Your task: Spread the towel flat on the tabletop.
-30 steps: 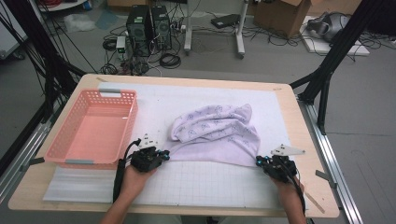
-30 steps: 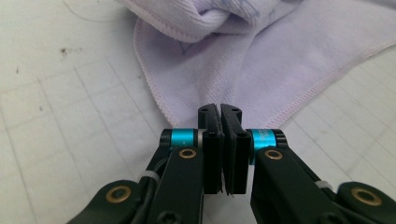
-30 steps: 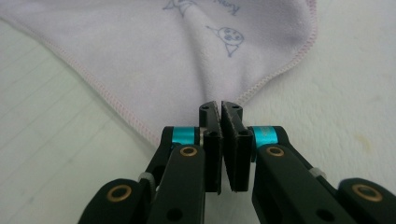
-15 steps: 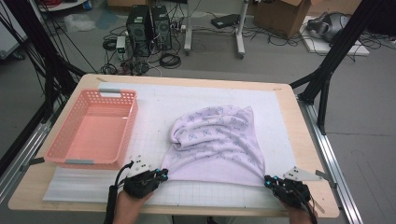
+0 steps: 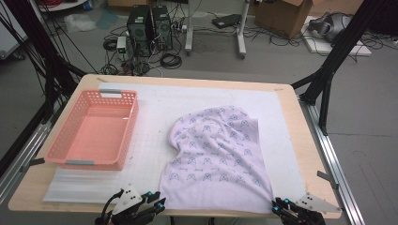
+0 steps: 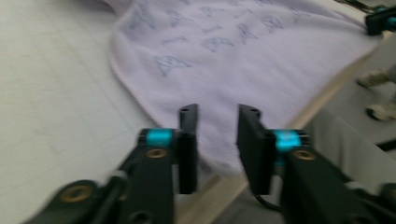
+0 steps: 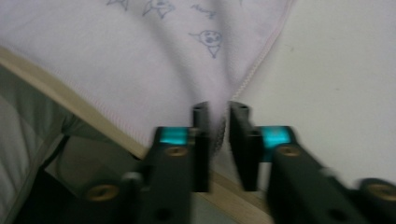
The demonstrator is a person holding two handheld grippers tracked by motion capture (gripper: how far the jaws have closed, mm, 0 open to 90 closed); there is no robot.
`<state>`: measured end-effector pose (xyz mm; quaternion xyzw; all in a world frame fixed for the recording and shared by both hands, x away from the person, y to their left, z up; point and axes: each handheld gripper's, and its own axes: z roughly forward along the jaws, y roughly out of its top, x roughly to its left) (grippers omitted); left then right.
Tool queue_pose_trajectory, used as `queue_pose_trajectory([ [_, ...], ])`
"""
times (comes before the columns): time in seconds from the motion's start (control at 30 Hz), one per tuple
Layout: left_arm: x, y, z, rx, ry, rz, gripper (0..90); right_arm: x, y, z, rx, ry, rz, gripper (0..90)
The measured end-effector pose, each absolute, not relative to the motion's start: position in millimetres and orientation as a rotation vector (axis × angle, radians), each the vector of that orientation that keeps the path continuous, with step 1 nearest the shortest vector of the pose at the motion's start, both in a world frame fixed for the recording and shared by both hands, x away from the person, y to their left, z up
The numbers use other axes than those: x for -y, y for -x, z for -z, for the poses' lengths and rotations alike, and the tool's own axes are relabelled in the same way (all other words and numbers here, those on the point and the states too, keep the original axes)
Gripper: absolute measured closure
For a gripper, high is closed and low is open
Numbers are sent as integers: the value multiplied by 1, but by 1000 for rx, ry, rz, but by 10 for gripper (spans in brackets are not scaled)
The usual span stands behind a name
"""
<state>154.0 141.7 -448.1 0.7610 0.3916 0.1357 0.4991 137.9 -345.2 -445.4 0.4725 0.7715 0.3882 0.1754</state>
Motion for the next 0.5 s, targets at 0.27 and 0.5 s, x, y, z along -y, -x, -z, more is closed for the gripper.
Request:
queue_pose_trajectory([
  [0.27, -153, -175, 450, -1019, -1739, -349, 481, 344, -151, 442, -2104, -1337, -1119, 611],
  [0.5, -153, -196, 449, -1012, -1739, -350, 499, 344, -167, 443, -2094, -1334, -1098, 611],
])
